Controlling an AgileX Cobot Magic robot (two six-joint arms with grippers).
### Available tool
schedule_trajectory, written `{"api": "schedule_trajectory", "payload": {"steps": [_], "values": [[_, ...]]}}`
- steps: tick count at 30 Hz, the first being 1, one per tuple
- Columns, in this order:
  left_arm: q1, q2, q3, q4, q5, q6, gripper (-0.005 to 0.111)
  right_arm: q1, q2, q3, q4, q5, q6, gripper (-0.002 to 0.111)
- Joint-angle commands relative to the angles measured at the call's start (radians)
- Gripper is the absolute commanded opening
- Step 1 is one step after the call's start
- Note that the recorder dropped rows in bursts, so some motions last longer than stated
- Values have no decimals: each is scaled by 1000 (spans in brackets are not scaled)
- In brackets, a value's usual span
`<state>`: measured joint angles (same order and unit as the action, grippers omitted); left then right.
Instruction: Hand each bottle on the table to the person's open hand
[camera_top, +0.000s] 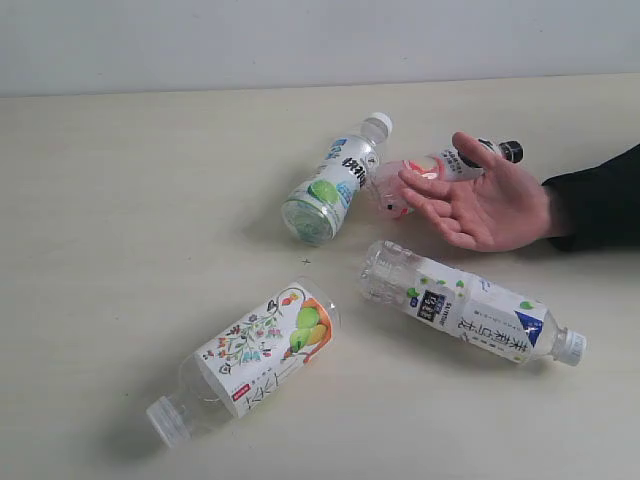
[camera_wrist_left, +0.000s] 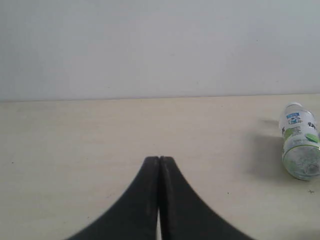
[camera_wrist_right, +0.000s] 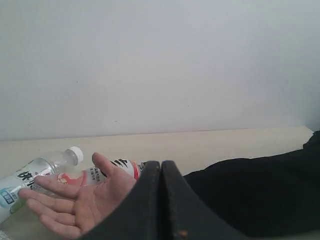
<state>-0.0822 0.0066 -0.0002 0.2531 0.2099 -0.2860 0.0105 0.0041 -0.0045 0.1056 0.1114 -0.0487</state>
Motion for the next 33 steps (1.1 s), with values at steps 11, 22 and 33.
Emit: {"api": "schedule_trajectory", "payload": {"steps": [11,22,33], "values": [[2,-7,0,0,-5,-6,0,2,-4,4,-7,-256,-3,0],[2,-7,0,0,-5,-6,0,2,-4,4,44,-413,433,0],[2,-7,0,0,-5,-6,0,2,375,-416,-65,-258,426,0]]}}
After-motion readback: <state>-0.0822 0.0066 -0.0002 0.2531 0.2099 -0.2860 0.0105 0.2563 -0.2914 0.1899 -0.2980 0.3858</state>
